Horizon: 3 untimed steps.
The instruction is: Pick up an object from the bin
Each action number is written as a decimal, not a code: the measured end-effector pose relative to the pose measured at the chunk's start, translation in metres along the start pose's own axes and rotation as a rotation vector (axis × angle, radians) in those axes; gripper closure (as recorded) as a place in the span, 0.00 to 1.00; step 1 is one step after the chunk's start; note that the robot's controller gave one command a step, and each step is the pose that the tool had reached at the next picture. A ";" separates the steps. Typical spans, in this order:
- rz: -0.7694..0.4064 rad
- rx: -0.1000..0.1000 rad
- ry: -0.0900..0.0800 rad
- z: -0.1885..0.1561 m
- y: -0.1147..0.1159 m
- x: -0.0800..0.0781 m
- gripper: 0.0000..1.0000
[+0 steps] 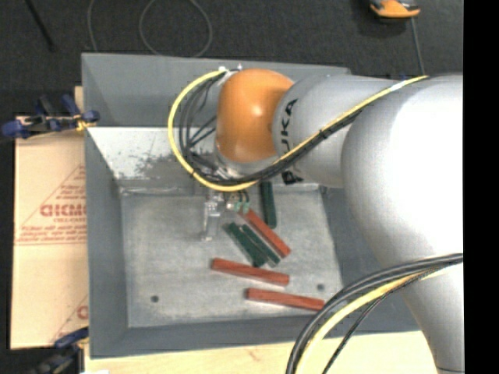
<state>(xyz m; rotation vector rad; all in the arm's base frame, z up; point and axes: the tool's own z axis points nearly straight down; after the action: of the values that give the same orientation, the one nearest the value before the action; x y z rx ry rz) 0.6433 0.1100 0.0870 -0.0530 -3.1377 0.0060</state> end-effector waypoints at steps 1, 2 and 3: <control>-0.367 -0.001 -0.006 0.016 -0.094 0.072 0.00; -0.364 -0.004 -0.008 0.015 -0.092 0.072 1.00; -0.394 -0.001 -0.017 -0.109 -0.079 0.065 1.00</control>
Offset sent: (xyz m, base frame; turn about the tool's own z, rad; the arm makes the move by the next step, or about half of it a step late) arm -0.0766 -0.0885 -0.0160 -0.3705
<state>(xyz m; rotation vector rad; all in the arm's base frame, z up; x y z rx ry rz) 0.5765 0.0339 0.1965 0.5649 -3.1039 0.0030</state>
